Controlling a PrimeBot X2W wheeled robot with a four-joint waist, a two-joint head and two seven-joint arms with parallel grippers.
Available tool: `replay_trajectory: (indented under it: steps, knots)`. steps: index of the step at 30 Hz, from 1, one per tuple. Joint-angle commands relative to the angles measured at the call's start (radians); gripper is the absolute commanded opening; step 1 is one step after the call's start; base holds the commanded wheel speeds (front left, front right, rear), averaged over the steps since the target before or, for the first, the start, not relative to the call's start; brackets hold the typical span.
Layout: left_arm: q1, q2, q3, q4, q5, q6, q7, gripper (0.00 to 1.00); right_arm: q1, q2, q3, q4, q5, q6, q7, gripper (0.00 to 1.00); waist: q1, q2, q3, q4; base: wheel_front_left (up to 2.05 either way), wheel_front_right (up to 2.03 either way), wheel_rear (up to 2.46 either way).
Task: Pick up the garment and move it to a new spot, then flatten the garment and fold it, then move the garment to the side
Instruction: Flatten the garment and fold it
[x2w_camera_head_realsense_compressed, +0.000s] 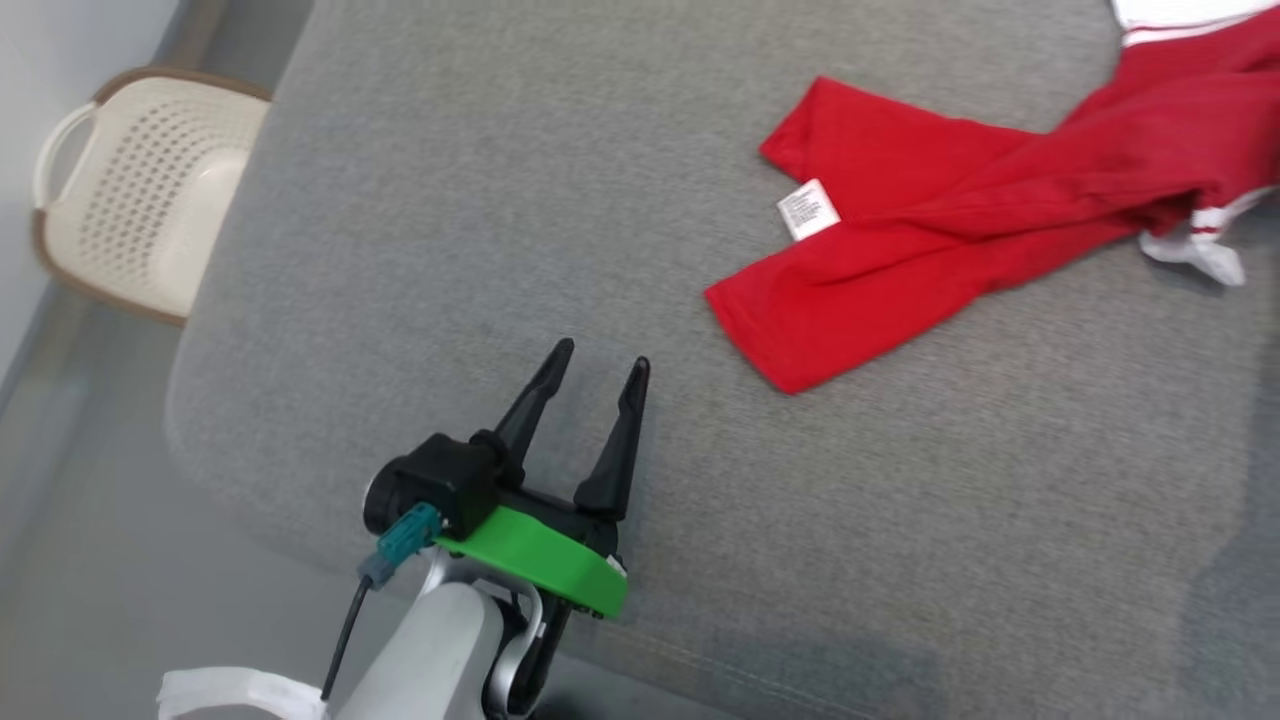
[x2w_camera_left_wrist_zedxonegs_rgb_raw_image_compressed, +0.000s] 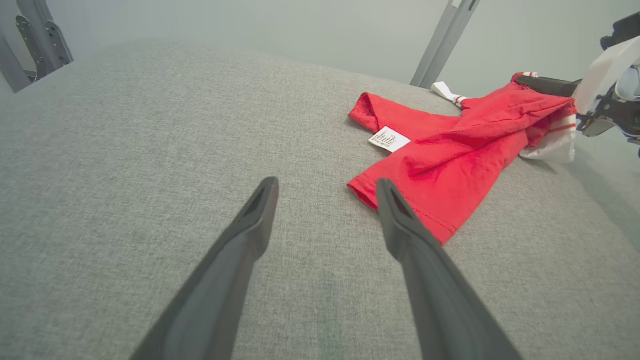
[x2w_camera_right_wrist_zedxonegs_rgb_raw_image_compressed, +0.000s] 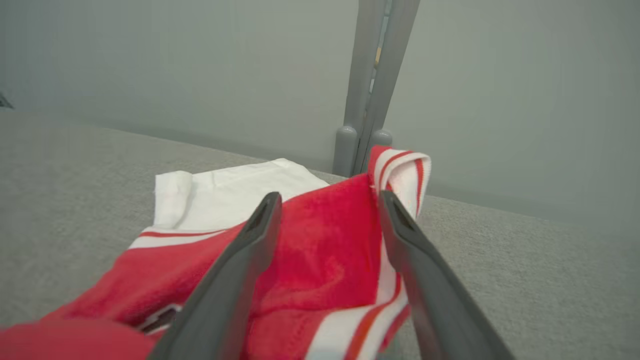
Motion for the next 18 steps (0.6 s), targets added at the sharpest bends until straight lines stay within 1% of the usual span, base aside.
replay_trajectory:
  steps: [1,6,8,10,15,17,18]
  knots:
    - [-0.021,0.003,0.015,0.017,0.02,-0.008,-0.001,1.0,0.047,0.037,-0.038,-0.065,-0.017,-0.002,-0.007,1.0,-0.0001,0.0,-0.06,-0.109,0.0,0.0,0.0]
    - [-0.051,0.003,0.067,0.109,0.057,-0.029,0.0,1.0,0.258,0.17,-0.145,-0.285,-0.044,-0.002,-0.006,1.0,-0.0001,0.0,-0.112,-0.241,0.0,0.0,0.0]
    - [-0.065,0.004,0.095,0.153,0.078,-0.037,0.0,1.0,0.324,0.216,-0.155,-0.368,-0.044,-0.002,-0.006,1.0,-0.0001,0.0,-0.119,-0.294,0.0,0.0,0.0]
    - [-0.075,0.004,0.125,0.205,0.086,-0.045,0.0,1.0,0.408,0.257,-0.153,-0.422,-0.025,-0.002,-0.006,1.0,-0.0001,0.0,-0.13,-0.339,0.0,0.0,0.0]
    - [-0.118,0.013,0.209,0.319,0.111,-0.057,0.0,1.0,0.53,0.307,-0.132,-0.541,0.023,-0.002,-0.007,1.0,-0.0001,0.0,-0.134,-0.432,0.0,0.0,0.0]
    - [-0.129,0.018,0.235,0.358,0.114,-0.057,0.0,1.0,0.571,0.317,-0.12,-0.576,0.037,-0.002,-0.006,1.0,-0.0001,0.0,-0.136,-0.459,0.0,0.0,0.0]
    - [-0.129,0.018,0.235,0.358,0.114,-0.057,0.0,1.0,0.571,0.317,-0.12,-0.576,0.037,-0.002,-0.006,1.0,-0.0001,0.0,-0.136,-0.459,0.0,0.0,0.0]
